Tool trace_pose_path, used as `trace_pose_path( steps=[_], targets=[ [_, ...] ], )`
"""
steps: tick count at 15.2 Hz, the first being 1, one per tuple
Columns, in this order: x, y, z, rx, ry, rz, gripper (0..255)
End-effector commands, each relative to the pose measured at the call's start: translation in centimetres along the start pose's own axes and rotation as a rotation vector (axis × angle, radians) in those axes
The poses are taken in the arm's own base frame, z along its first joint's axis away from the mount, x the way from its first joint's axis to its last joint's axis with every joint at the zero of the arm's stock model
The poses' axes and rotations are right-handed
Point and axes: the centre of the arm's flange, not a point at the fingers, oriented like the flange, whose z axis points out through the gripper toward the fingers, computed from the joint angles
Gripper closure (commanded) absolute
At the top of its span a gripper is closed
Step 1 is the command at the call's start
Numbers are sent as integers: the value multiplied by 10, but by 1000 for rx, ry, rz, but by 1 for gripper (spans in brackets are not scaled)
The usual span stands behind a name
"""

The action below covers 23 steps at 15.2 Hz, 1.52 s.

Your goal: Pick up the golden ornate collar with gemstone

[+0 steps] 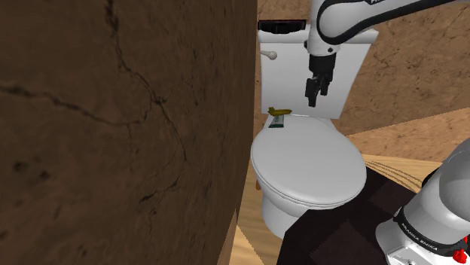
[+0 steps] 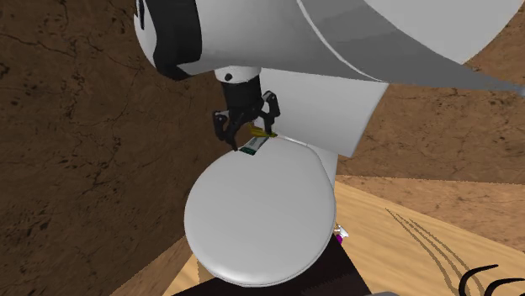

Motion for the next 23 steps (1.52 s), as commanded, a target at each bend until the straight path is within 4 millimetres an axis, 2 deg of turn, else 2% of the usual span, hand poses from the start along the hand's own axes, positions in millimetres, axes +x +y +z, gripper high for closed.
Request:
trace_pose_path(
  steps=[1,23],
  targets=[
    [22,11,16,-4,8,-12,0],
    [253,104,135,-43,84,-138,0]
  ],
)
